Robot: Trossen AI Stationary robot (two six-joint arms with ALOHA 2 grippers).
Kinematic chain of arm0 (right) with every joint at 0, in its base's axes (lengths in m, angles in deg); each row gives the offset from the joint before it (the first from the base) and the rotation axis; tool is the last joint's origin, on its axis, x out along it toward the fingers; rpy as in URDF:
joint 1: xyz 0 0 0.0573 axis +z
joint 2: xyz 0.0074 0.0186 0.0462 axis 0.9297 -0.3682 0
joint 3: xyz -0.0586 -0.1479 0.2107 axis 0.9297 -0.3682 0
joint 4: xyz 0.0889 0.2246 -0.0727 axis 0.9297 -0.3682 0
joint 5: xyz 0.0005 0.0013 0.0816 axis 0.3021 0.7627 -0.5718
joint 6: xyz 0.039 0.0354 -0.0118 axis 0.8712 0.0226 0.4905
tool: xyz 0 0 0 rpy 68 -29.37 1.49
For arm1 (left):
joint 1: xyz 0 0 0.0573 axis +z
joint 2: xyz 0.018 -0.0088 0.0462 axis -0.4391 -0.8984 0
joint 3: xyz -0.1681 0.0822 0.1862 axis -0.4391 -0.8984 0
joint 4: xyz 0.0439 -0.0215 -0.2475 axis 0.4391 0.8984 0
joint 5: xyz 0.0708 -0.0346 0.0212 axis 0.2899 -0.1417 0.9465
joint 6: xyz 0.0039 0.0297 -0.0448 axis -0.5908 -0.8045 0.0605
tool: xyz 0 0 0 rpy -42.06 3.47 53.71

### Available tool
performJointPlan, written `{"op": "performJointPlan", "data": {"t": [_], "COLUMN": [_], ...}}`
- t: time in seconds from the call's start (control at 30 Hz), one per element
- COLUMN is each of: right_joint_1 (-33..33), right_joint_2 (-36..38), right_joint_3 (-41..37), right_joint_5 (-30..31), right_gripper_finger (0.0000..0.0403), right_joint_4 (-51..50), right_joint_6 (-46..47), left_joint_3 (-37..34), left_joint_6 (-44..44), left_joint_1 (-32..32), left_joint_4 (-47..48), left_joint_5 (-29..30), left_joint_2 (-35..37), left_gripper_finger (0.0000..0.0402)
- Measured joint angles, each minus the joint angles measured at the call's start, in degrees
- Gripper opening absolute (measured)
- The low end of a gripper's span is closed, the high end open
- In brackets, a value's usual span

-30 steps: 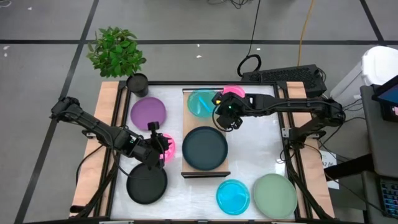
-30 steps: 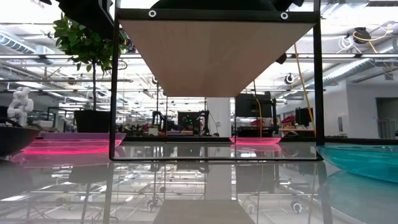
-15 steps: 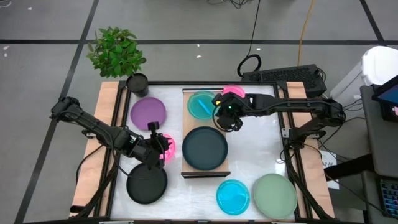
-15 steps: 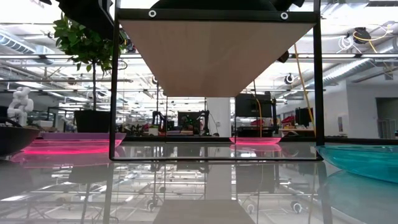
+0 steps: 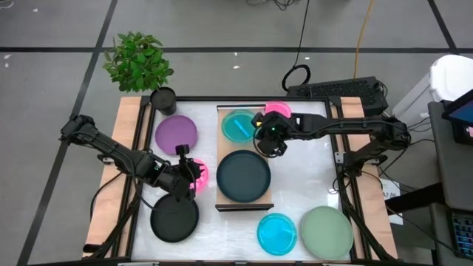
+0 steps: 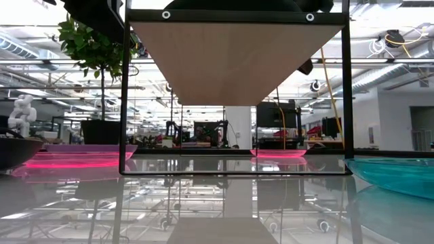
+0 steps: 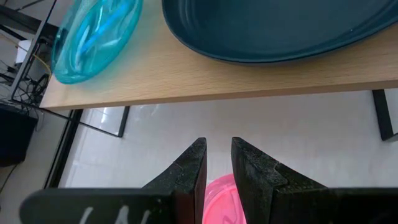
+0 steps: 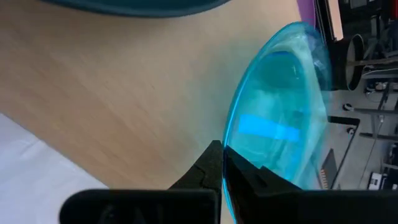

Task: Place and stack plates onto a shelf
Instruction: Put the top blue plate on the shelf, then stack the black plate on top of the dark green plate

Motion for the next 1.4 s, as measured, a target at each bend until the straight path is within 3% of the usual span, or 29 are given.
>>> {"op": "performJointPlan", "data": {"t": [0.37, 1.03, 1.2, 1.4], "right_joint_1": [0.0, 1.5, 4.3, 10.1], "right_joint_2": [0.0, 5.1, 8.5, 13.3], "right_joint_3": [-1.1, -1.1, -1.1, -1.1], "right_joint_5": [0.5, 3.4, 6.7, 10.8], "right_gripper_finger": [0.0009, 0.0113, 0.0121, 0.0119], "right_joint_4": [1.7, 0.9, 0.0, -3.9], "right_joint_6": [-0.4, 1.0, 7.4, 24.2], "left_joint_3": [0.0, 0.0, 0.0, 0.0], "left_joint_6": [0.0, 0.5, 1.5, 2.0], "left_joint_1": [0.0, -0.1, -0.2, -0.4], "left_joint_4": [0.0, 0.1, 0.1, 0.0], "left_joint_5": [0.0, -1.2, -1.2, -1.6], "left_joint_2": [0.0, 0.0, 0.0, 0.0], "left_gripper_finger": [0.0081, 0.0081, 0.0081, 0.0081]}}
